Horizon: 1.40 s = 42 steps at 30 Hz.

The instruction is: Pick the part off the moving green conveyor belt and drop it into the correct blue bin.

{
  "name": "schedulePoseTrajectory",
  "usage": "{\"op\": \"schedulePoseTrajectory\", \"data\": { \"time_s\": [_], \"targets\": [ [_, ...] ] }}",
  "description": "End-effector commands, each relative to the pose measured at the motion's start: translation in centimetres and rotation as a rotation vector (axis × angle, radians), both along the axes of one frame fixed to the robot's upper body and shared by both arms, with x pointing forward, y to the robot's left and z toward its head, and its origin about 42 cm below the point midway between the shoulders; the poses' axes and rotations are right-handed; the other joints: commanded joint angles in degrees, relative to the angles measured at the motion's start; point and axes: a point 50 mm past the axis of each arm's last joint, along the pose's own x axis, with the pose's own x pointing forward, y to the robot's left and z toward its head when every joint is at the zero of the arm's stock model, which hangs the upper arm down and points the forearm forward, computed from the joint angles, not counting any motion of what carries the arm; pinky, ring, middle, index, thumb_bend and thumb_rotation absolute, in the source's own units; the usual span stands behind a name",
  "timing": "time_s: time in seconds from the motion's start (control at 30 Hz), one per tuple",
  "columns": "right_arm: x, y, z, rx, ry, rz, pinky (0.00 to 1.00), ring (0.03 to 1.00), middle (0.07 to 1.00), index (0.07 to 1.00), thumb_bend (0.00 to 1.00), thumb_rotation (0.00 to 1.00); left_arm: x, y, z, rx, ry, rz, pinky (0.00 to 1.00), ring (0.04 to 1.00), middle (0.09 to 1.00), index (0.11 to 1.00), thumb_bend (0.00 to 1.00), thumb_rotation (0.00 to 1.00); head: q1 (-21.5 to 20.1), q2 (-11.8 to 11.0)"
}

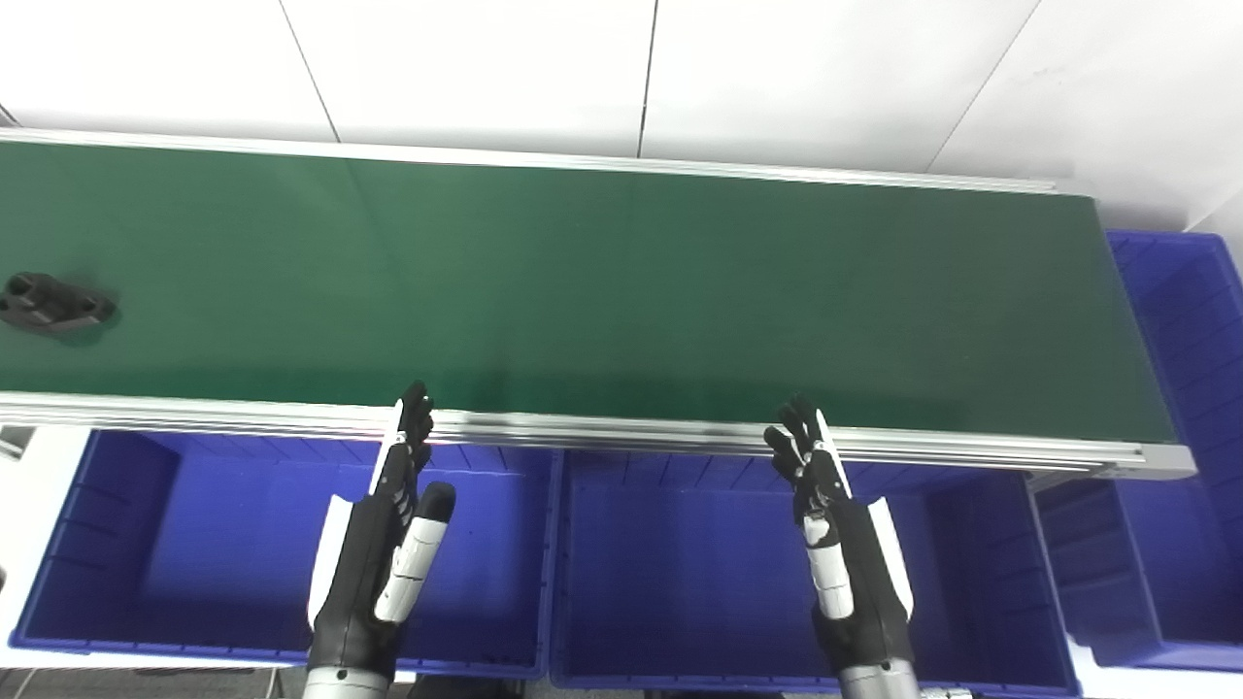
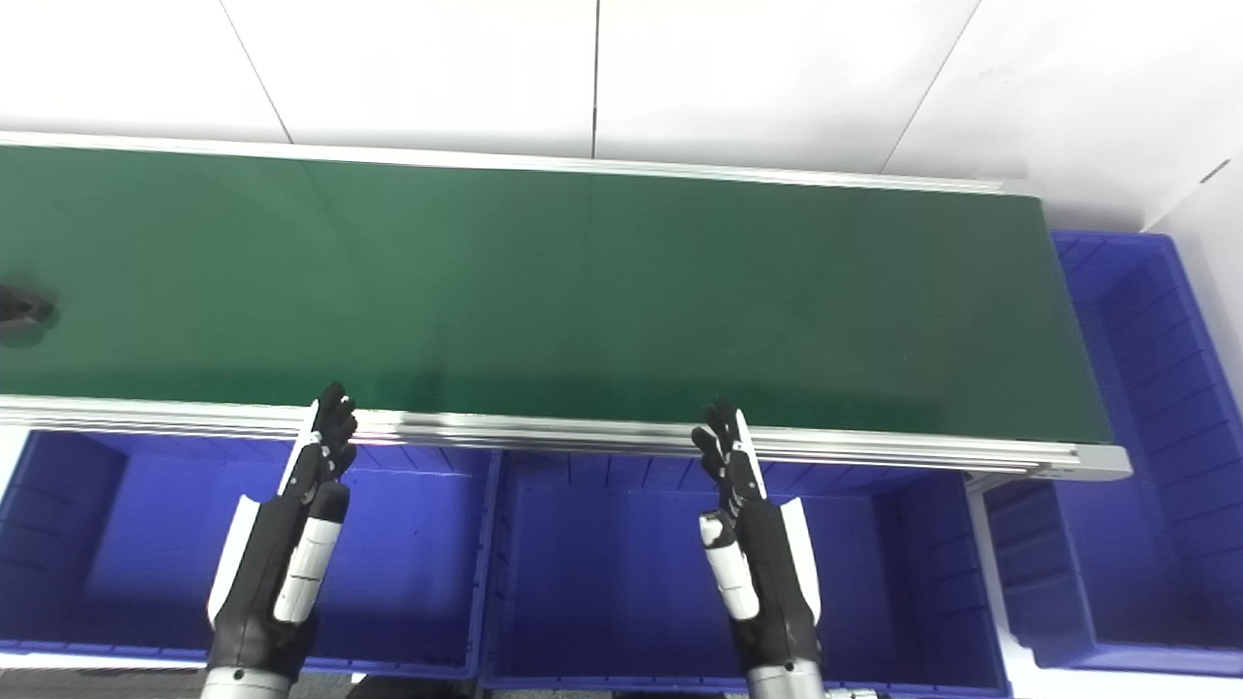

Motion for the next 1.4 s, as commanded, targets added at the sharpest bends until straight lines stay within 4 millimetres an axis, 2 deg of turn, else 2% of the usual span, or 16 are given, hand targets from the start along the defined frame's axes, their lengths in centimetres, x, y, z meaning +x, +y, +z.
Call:
{"op": "schedulePoseTrajectory", "data": {
  "time_s": [0.0,0.73,1.07,1.37],
  "targets": [
    [0.00,0.03,0.85,0.008,-0.040,-0.003,0.96,0.943,0.971,1.000,0.95,1.00,-0.25,0.03,0.73,-0.001,-0.050,0.008,1.00,1.000,1.000,1.000,0.66,0.98,0.0,0.0],
    [0.07,0.02,0.72,0.012,-0.040,-0.008,0.96,0.944,0.973,1.000,0.94,1.00,-0.22,0.00,0.69,-0.016,-0.040,0.003,1.00,1.000,1.000,1.000,0.66,0.97,0.0,-0.1],
    [-0.20,-0.35,0.87,0.025,-0.024,-0.022,0.99,0.958,0.979,1.000,0.97,1.00,-0.21,-0.16,0.66,-0.014,-0.034,0.004,1.00,1.000,1.000,1.000,0.68,0.96,0.2,-0.2],
    [-0.07,-0.33,0.69,0.027,-0.026,-0.018,0.98,0.952,0.983,1.000,0.94,1.00,-0.09,-0.14,0.48,-0.028,-0.030,-0.004,1.00,1.000,1.000,1.000,0.69,0.95,0.3,-0.4]
  ]
}}
